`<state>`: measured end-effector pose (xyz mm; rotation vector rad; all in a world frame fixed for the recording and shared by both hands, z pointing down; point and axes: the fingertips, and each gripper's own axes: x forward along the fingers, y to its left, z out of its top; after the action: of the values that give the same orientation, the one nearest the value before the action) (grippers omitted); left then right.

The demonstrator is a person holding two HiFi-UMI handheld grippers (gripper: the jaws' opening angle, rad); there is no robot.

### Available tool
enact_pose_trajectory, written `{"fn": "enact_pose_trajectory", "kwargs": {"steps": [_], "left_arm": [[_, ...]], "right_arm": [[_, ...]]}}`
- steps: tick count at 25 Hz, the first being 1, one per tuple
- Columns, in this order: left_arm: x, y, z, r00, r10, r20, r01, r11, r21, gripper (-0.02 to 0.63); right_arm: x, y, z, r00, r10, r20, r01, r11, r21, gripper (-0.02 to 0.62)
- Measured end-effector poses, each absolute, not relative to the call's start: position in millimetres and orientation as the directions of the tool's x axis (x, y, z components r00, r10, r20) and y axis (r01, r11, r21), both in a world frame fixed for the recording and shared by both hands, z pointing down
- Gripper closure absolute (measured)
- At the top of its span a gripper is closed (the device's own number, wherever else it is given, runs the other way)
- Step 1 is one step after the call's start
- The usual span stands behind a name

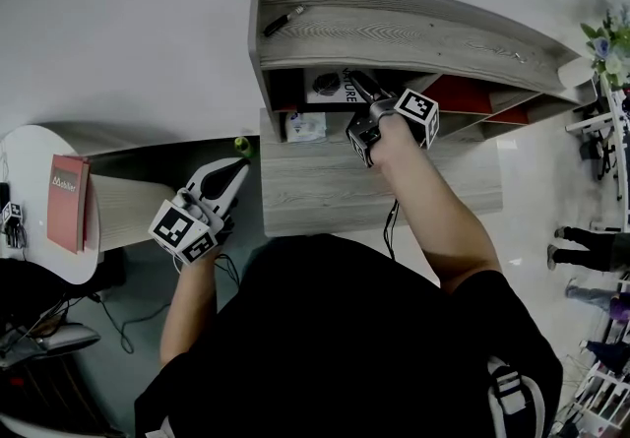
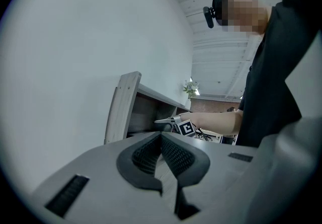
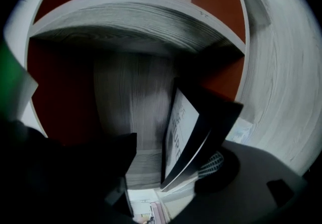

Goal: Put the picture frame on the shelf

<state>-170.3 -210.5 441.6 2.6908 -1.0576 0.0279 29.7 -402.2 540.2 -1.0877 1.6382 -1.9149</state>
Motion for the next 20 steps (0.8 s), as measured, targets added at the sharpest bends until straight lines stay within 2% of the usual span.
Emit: {"fn": "enact_pose_trajectory", "kwargs": {"steps": [3, 20], "left_arm": [[-170.5, -211.0, 442.1, 0.741, -0.663, 0.108, -0.668, -0.708, 0.229, 0.586], [-174.1, -215.7, 442.8, 0.755, -0.648, 0.098, -0.649, -0.72, 0.246, 0.586]], "right_arm": [[22.4, -396.7, 547.3, -0.652, -0.68, 0.337, -0.216, -0.259, -0.941, 0.23], [14.9, -378.3, 564.4, -0.694, -0.597, 0.403, -0.244, -0.331, -0.912, 0.227]]}}
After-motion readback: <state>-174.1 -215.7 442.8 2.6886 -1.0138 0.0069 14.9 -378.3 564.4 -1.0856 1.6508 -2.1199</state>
